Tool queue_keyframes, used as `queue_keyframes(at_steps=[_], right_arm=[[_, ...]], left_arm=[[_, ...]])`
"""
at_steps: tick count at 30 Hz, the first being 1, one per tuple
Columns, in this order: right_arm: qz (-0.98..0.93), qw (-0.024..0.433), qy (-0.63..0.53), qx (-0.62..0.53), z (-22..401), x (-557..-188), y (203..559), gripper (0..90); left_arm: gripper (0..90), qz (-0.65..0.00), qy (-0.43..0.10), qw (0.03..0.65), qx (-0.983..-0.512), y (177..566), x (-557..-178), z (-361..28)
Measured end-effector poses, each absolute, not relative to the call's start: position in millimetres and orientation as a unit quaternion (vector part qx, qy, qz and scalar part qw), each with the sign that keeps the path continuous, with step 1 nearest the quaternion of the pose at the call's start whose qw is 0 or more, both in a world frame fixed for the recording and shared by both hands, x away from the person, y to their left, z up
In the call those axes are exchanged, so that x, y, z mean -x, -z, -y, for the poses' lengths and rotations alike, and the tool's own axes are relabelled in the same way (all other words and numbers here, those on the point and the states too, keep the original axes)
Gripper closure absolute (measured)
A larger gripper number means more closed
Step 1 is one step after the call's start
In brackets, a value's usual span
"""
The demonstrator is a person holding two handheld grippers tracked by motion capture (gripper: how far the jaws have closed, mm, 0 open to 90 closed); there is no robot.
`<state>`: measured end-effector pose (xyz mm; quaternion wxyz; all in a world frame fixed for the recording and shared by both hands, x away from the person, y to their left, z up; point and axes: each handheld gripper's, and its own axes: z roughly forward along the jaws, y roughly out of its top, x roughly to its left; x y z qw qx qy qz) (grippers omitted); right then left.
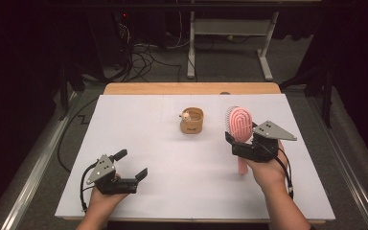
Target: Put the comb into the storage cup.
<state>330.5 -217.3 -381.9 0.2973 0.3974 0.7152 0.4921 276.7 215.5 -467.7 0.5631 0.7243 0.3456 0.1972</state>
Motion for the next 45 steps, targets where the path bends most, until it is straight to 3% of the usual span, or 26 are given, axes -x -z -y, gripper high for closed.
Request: queue_keyframes(at_steps=[30, 45], right_arm=[[-0.653, 0.345, -0.555, -0.382, 250, -290, 401, 20.0], [-0.67, 0.354, -0.549, -0.353, 225, -291, 397, 20.0]], left_arm=[[0.0, -0.353, -0.198, 0.554, -0.727, 467, -270, -213], [0.0, -0.339, -0.186, 0.551, -0.739, 450, -271, -196]])
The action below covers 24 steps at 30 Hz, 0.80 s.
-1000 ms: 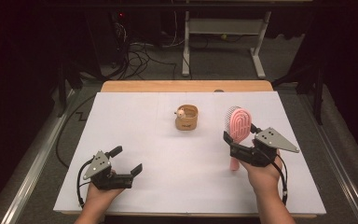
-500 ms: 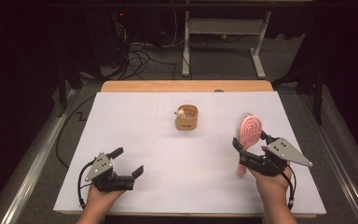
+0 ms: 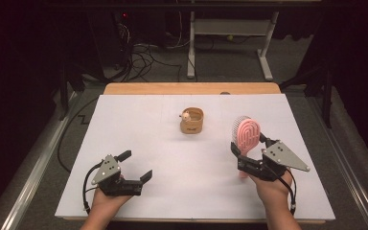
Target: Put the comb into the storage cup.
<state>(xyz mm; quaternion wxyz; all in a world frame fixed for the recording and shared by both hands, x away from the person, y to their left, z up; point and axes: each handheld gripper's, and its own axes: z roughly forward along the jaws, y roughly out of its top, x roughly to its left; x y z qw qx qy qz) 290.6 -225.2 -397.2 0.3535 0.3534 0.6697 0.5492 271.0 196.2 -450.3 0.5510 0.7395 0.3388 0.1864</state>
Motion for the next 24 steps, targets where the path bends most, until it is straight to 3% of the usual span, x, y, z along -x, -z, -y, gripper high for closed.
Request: queue_keyframes(at_steps=[14, 24], right_arm=[[-0.665, 0.352, -0.574, -0.322, 200, -308, 385, 20.0], [-0.67, 0.348, -0.577, -0.313, 190, -314, 387, 20.0]], left_arm=[[0.0, -0.323, -0.193, 0.547, -0.748, 425, -282, -175], [0.0, -0.332, -0.193, 0.537, -0.751, 437, -288, -178]])
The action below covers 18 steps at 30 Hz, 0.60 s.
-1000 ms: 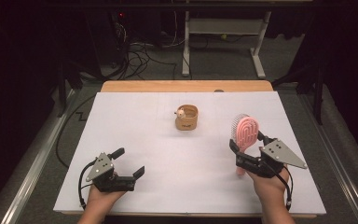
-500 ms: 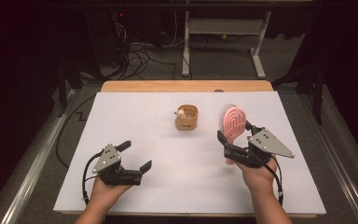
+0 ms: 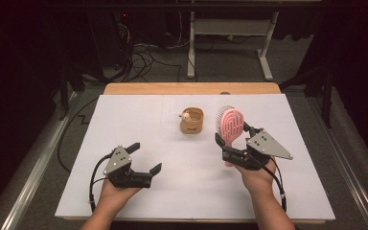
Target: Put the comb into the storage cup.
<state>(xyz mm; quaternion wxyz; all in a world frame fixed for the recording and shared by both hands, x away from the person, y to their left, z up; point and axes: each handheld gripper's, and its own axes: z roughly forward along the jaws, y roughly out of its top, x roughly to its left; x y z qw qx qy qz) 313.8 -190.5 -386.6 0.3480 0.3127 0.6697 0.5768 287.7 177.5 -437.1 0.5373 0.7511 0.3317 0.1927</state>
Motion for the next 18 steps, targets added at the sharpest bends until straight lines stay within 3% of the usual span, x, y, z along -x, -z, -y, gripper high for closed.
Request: queue_keyframes(at_steps=[18], right_arm=[[-0.671, 0.351, -0.558, -0.34, 164, -362, 373, 19.9]], left_arm=[[0.0, -0.361, -0.215, 0.533, -0.735, 453, -286, -218]])
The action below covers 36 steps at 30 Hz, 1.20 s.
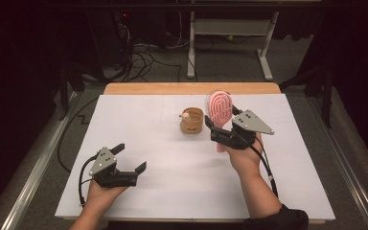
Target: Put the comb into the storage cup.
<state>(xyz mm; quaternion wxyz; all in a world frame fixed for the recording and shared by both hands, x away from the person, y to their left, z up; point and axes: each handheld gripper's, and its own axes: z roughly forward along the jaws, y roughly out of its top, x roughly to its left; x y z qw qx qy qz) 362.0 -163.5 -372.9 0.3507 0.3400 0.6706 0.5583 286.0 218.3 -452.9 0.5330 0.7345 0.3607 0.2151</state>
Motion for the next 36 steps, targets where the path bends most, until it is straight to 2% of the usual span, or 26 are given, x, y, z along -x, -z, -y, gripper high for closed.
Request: queue_keyframes(at_steps=[10, 18, 36], right_arm=[[-0.658, 0.365, -0.556, -0.354, 157, -381, 360, 19.9], [-0.648, 0.36, -0.56, -0.369, 156, -395, 347, 19.8], [-0.633, 0.377, -0.568, -0.368, 149, -408, 327, 19.8]], left_arm=[[0.0, -0.356, -0.217, 0.535, -0.735, 457, -280, -222], [0.0, -0.349, -0.207, 0.539, -0.738, 459, -282, -221], [0.0, -0.333, -0.203, 0.55, -0.738, 460, -279, -216]])
